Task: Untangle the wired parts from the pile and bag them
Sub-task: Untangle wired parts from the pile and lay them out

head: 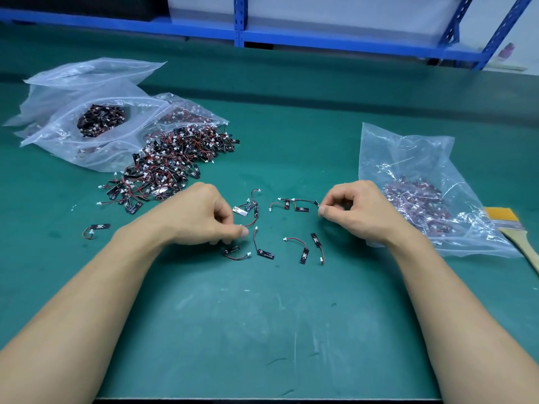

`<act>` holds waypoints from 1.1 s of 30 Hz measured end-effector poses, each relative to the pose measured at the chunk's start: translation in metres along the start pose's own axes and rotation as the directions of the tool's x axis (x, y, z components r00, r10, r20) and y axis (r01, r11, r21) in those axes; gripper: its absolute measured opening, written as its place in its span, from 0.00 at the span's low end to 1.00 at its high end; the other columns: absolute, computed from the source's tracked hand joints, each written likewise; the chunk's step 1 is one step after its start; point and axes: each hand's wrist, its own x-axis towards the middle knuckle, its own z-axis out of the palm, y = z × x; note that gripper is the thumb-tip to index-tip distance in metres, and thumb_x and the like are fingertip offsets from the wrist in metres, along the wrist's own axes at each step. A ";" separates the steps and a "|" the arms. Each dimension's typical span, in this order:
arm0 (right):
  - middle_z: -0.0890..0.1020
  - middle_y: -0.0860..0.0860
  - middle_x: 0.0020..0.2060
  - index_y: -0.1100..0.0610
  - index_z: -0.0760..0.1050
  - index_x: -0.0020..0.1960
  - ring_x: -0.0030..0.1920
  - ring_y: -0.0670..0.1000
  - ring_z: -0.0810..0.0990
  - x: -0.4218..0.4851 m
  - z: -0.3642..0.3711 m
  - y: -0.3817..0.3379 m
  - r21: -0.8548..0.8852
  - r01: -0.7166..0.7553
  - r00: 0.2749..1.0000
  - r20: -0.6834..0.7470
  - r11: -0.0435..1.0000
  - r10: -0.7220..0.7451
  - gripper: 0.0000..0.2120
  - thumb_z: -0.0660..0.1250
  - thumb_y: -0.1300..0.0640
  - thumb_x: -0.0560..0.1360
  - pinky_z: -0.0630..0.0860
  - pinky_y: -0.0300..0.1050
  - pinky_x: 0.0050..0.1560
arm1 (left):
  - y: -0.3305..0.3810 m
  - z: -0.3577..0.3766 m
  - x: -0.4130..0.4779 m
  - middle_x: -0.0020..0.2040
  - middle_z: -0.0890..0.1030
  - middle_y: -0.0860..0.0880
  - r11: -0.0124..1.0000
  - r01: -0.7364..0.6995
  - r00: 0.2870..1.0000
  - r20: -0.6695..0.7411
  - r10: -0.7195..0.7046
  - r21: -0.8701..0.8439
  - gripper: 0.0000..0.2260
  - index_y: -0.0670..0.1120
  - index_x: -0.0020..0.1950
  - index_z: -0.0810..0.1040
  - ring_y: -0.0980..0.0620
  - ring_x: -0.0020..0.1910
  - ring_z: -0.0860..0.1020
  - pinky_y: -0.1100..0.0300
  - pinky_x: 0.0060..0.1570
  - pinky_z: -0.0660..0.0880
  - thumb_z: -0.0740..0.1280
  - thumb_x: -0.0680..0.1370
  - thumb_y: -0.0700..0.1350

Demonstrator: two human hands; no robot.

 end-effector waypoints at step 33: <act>0.79 0.36 0.31 0.46 0.82 0.43 0.32 0.36 0.74 0.008 -0.001 0.015 -0.057 -0.108 0.970 -0.226 0.993 0.092 0.06 0.71 0.56 0.76 0.66 0.28 0.36 | -0.026 0.015 0.024 0.38 0.79 0.64 1.000 -0.006 0.885 -0.466 0.014 0.019 0.02 0.55 0.48 0.85 0.66 0.35 0.73 0.60 0.38 0.68 0.73 0.77 0.48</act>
